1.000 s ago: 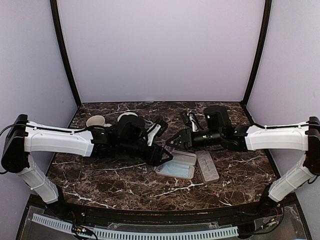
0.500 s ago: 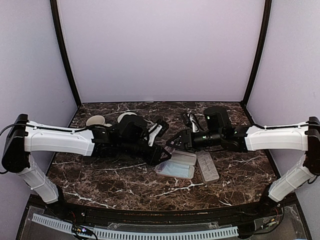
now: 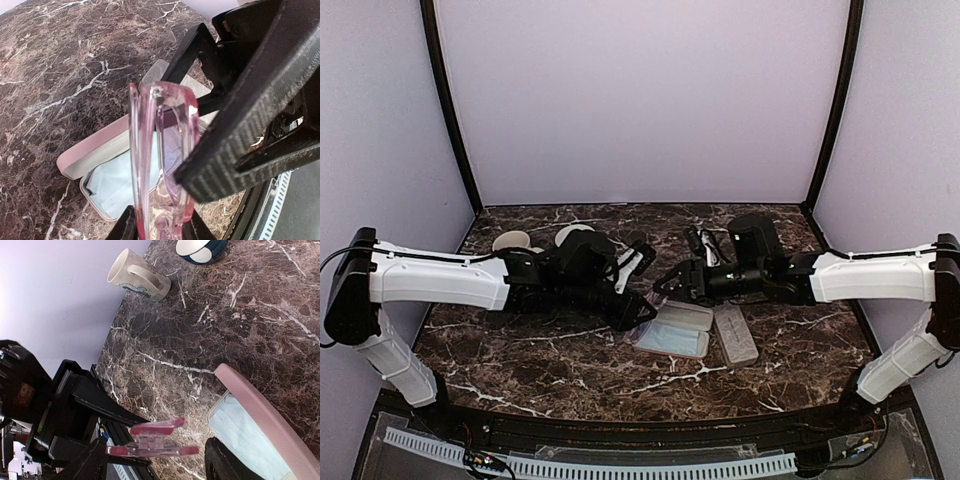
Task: Organize the sunglasses
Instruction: Pass from the right arm to the left, then place the sunglasses in the sunglasses case.
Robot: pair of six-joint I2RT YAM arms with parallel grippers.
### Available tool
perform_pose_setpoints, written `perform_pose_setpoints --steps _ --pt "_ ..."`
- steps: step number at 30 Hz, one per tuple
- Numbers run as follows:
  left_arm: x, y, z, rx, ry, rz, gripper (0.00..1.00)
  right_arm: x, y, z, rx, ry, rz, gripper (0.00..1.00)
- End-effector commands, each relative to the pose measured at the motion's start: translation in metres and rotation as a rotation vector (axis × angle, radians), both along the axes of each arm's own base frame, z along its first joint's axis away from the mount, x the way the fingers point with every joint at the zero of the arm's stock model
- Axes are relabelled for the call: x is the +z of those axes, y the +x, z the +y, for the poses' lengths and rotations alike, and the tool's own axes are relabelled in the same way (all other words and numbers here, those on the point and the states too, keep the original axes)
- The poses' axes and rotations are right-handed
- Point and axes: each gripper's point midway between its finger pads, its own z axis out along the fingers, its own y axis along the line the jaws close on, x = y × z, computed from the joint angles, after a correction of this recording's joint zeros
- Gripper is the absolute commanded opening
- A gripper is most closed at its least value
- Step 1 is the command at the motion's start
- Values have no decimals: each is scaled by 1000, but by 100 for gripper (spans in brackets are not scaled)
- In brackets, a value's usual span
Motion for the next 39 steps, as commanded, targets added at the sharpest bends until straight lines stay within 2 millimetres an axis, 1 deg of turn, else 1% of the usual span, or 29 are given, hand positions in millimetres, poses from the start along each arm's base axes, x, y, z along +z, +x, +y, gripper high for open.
perform_pose_setpoints --steps 1,4,6,10,13,15,17,18,20,23,25,29,32,33,36,39 --pt "-1 0 2 -17 30 -15 30 4 3 -9 -23 5 -18 69" --pt "-2 -1 2 -31 38 -12 30 3 3 -13 -30 -7 -19 71" --pt "-3 -3 2 -55 42 -6 30 3 6 -20 -50 -27 -28 72" --pt "-2 -5 7 -135 59 4 29 6 18 -48 -121 -47 -51 72" --pt "-1 -11 10 -249 58 20 28 7 30 -75 -183 -68 -73 73" --pt "-1 -15 11 -327 69 21 28 9 36 -89 -208 -74 -83 73" --pt "-3 -15 9 -384 92 25 28 7 41 -99 -223 -81 -90 73" --pt "1 -13 6 -409 97 25 28 6 43 -103 -232 -87 -93 73" --pt "-1 -17 1 -484 112 38 26 4 46 -110 -243 -84 -93 73" --pt "-7 -24 -6 -595 133 64 25 4 48 -119 -256 -56 -99 73" --pt "-18 -29 -8 -666 166 105 25 4 50 -127 -272 -52 -106 73" --pt "-36 -22 -15 -725 238 123 27 7 52 -137 -287 -35 -131 73" --pt "-46 -17 -21 -771 285 103 29 7 51 -140 -280 -15 -138 73" --pt "-45 -14 -24 -785 290 88 29 5 51 -140 -279 -13 -136 73" --pt "-50 -9 -30 -826 316 73 30 0 49 -141 -272 -1 -130 73" --pt "-53 -9 -35 -870 351 69 32 -5 47 -141 -262 5 -116 73"
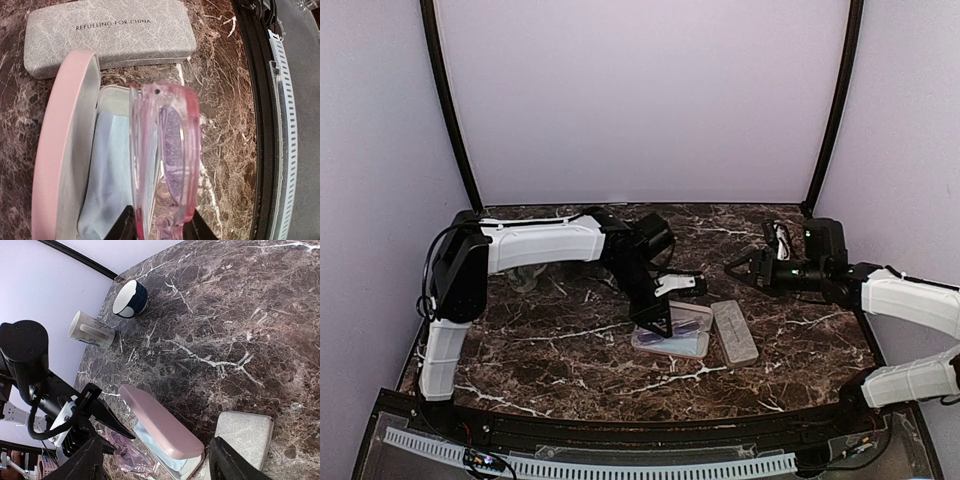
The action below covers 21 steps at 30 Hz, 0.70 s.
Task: Organize the sunglasses
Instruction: Place the sunglasses in the sunglasses case.
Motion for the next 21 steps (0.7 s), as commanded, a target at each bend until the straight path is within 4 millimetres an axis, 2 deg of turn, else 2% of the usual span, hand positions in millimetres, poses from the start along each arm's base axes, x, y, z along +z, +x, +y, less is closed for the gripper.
perform_pose_setpoints --steps 1,8,21 --pt "10 -10 3 -123 41 -27 32 4 -1 2 31 41 -36 73" --pt "-8 -12 7 -194 128 -16 34 -8 -3 6 56 55 -4 73" --pt "-15 -6 2 -231 127 -49 36 -23 -4 12 76 93 63 73"
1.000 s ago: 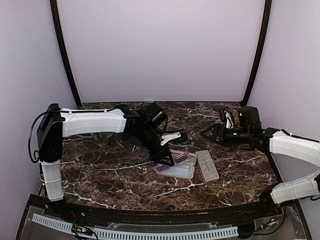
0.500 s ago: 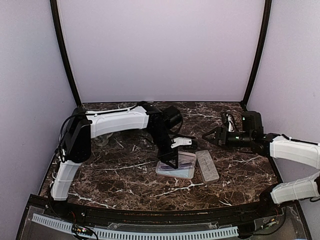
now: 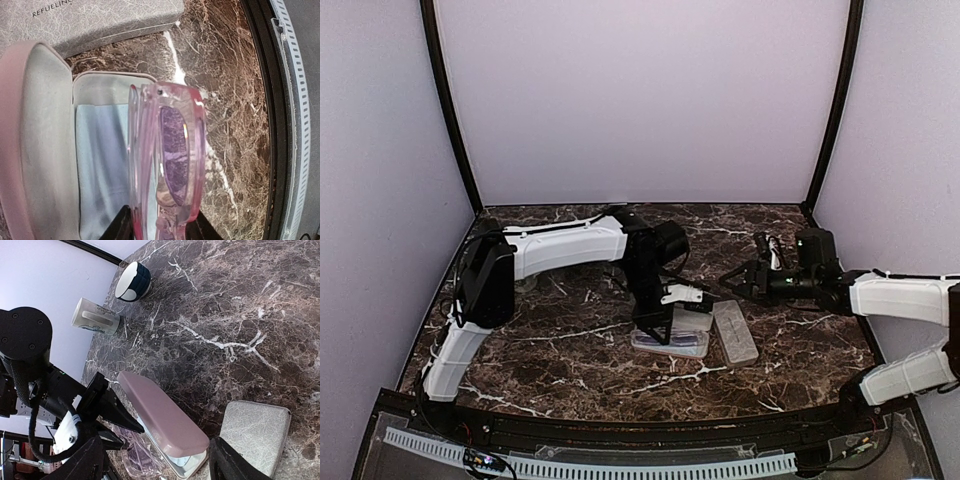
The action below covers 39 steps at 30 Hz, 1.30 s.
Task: Organize the sunglasses
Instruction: Place the sunglasses in the sunglasses case.
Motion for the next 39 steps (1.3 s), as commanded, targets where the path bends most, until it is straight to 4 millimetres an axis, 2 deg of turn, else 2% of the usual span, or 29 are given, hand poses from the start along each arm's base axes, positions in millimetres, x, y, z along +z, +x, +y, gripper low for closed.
perform_pose_setpoints --steps 1,9,25,30,39 --pt "2 -2 1 -42 8 -9 36 5 2 3 8 38 -18 73" --pt "-2 0 -4 -57 1 -9 36 -1 2 4 10 42 6 73" --pt "-25 2 -2 -43 51 1 41 -5 -3 2 1 53 12 73" --pt "-21 7 -6 -17 52 -17 47 -6 -5 1 1 58 14 73" --pt "-13 4 -14 0 62 -58 48 -8 -9 1 5 71 17 73"
